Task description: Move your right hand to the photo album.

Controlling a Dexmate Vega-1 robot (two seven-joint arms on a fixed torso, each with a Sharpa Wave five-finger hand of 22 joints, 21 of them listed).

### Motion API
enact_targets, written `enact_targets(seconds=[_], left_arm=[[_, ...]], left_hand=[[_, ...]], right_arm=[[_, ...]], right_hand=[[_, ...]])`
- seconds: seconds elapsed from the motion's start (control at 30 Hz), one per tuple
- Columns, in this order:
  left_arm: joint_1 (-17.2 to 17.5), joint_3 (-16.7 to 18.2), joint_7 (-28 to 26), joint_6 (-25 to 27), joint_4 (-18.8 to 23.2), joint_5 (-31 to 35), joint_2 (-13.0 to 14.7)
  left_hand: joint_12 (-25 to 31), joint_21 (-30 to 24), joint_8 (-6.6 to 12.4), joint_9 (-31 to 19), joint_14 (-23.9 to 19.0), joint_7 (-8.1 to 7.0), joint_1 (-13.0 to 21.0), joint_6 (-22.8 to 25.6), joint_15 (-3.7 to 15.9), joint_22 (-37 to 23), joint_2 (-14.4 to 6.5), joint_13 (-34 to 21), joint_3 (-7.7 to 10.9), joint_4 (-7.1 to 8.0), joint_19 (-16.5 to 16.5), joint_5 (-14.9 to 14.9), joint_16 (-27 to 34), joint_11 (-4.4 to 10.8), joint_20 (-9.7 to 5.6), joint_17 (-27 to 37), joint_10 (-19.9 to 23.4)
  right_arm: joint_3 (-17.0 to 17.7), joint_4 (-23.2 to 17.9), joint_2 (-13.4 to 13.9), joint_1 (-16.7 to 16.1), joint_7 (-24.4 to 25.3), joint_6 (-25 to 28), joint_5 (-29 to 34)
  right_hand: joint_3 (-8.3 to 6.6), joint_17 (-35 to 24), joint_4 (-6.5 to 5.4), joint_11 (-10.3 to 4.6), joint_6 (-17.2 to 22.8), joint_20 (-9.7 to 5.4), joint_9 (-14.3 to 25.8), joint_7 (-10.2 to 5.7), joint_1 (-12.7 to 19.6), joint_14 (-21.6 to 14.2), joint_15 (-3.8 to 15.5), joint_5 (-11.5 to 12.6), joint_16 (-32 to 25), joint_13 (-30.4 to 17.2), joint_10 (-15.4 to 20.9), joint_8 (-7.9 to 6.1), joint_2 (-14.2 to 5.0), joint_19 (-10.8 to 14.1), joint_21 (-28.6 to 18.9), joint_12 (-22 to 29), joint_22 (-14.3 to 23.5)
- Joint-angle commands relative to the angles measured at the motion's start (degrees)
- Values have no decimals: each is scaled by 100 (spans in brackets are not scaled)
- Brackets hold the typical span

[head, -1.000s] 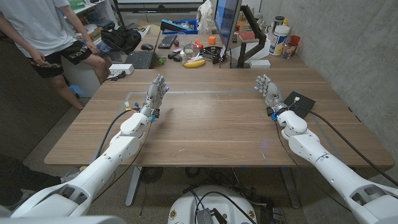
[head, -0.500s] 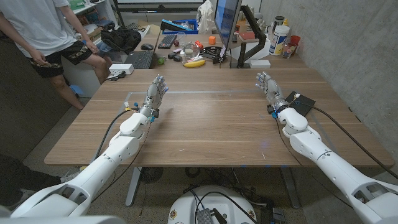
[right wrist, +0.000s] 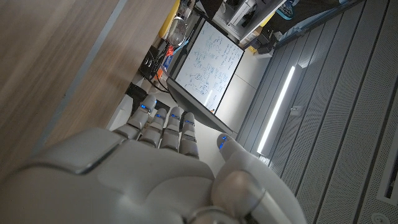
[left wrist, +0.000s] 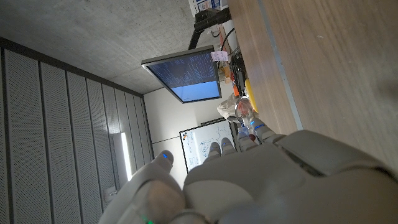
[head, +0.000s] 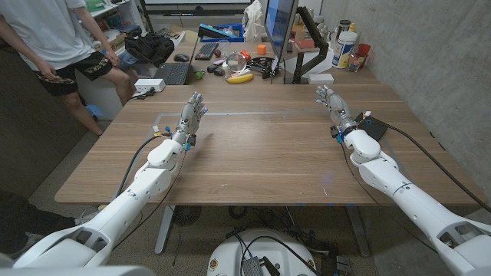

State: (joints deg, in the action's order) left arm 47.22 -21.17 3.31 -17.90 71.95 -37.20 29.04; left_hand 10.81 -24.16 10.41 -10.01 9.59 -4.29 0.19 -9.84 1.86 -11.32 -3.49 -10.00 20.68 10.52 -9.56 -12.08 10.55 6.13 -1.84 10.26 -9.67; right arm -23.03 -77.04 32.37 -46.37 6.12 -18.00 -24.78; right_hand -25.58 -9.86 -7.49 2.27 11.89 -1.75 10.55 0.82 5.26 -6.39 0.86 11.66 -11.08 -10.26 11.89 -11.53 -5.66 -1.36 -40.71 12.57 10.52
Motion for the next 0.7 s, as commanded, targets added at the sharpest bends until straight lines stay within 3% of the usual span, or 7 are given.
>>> enact_targets(seconds=[0.03,0.7], left_arm=[[-32,-18,15,-21,-39,26,-8],[-9,-22,-17,-40,-7,53,-2]], left_hand=[[32,-29,24,-24,442,-7,12,-350,323,-20,-461,-24,-13,2,-532,-40,25,20,-486,29,-101],[36,-25,26,-24,444,-5,15,-346,321,-21,-466,-24,-35,1,-534,-44,24,22,-482,28,-98]], right_arm=[[-5,-138,115,3,257,-32,363],[91,-455,291,-113,610,-82,821]], right_hand=[[-57,-20,37,0,80,-410,14,-6,84,-91,2,13,-61,-25,90,-45,-438,58,-31,52,16],[-193,-33,160,3,194,-411,22,-48,303,-156,11,-25,-56,-28,203,-34,-500,133,-29,60,20]])
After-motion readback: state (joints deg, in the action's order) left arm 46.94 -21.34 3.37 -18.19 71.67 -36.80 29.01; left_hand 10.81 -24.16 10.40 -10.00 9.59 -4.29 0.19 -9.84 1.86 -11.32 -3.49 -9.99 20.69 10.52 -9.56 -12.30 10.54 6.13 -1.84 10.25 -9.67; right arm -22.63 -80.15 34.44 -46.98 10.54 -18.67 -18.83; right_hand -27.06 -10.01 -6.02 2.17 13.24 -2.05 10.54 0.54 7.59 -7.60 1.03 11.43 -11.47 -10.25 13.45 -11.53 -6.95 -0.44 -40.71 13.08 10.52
